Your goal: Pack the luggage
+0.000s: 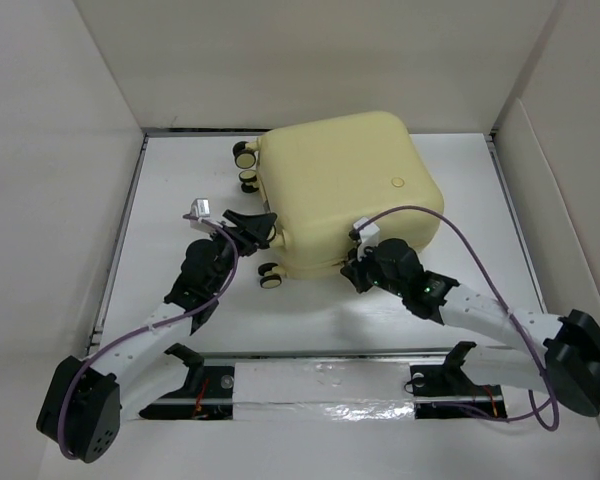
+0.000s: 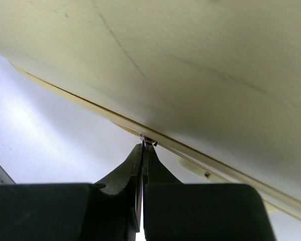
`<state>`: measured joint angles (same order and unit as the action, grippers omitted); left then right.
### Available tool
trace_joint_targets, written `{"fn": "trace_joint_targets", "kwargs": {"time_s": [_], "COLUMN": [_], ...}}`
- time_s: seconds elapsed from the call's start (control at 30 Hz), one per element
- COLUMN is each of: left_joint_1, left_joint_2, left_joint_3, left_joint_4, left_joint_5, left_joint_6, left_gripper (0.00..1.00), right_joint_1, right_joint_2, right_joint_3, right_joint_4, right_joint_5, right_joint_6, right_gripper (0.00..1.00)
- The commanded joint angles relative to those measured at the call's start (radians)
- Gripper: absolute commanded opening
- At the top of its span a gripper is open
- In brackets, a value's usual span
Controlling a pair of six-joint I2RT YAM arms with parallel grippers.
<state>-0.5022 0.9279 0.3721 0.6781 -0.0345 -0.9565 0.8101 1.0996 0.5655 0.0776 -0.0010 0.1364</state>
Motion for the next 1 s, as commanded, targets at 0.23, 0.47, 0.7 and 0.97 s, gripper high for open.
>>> {"fn": "trace_joint_targets", "kwargs": {"time_s": [0.23, 0.47, 0.7, 0.97], "left_joint_1": [-0.101, -0.125, -0.165, -0.176], "left_joint_2": [0.037, 0.21, 0.266, 0.439], "left_joint_3": [-0.045, 0.027, 0.073, 0.14], "left_joint_4": [0.093, 0.211, 0.221, 0.241], "left_joint_5": [0.168, 0.226, 0.116, 0.123], "left_joint_6": [0.004, -0.008, 0.048, 0.064], "left_gripper": [0.0, 0.0, 0.0, 0.16], "right_joint_1": [0.312, 0.425, 0.371, 0.413], "right_joint_2": [0.229, 0.154, 0.24, 0.154], "right_joint_3": [0.215, 0.064, 0.224, 0.171], "right_joint_4": [0.378, 0.515, 0.404, 0.441], "right_joint_5": [-0.145, 0.022, -0.036, -0.03], "right_joint_6": [0.083, 0.166, 0.088, 0.091], "right_gripper": [0.0, 0.0, 0.0, 0.0]}}
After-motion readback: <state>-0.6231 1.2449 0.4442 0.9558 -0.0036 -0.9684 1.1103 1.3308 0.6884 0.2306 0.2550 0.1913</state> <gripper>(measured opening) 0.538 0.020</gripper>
